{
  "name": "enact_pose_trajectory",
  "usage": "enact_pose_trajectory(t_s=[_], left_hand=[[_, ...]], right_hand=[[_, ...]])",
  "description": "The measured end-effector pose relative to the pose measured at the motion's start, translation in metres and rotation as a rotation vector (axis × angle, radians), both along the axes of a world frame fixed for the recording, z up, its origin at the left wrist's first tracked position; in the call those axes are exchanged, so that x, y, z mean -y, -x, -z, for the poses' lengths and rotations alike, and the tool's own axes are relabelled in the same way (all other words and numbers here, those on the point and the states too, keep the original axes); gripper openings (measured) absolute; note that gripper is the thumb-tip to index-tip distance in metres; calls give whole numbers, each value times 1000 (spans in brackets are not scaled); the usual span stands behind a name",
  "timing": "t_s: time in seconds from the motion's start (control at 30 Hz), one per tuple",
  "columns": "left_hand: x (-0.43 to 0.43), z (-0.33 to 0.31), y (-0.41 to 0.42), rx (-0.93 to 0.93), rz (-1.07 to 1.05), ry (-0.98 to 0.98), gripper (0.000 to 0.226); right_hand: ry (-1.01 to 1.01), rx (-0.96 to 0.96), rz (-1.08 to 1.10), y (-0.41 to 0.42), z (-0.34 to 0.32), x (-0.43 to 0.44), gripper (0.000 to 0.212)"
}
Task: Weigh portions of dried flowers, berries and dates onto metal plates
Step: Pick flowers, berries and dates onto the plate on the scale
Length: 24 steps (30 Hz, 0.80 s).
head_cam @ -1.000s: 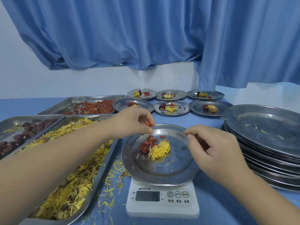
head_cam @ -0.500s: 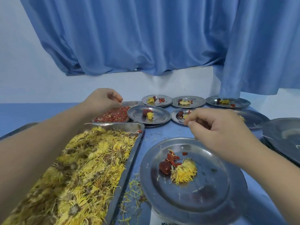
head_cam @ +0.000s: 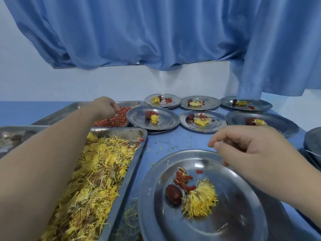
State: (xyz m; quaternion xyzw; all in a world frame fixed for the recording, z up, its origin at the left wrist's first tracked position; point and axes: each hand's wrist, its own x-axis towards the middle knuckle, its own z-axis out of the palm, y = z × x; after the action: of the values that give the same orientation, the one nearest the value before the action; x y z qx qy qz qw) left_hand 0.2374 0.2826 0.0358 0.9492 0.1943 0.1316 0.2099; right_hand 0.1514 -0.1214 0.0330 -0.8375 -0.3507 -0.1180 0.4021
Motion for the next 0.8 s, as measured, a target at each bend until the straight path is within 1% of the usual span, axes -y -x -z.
enact_pose_trajectory(t_s=[0.13, 0.27, 0.5, 0.67, 0.8], left_hand=[[-3, 4, -4, 26, -37, -83, 27], [-9, 7, -6, 54, -68, -101, 23], [-17, 8, -5, 59, -44, -18, 19], [-15, 8, -5, 94, -72, -20, 25], [-13, 6, -3, 89, -77, 68, 18]], right_hand=[[40, -16, -1, -2, 4, 0, 17], [52, -9, 1, -4, 7, 1, 18], [64, -8, 6, -6, 9, 1, 19], [39, -13, 13, -7, 9, 2, 18], [35, -15, 11, -8, 9, 3, 17]])
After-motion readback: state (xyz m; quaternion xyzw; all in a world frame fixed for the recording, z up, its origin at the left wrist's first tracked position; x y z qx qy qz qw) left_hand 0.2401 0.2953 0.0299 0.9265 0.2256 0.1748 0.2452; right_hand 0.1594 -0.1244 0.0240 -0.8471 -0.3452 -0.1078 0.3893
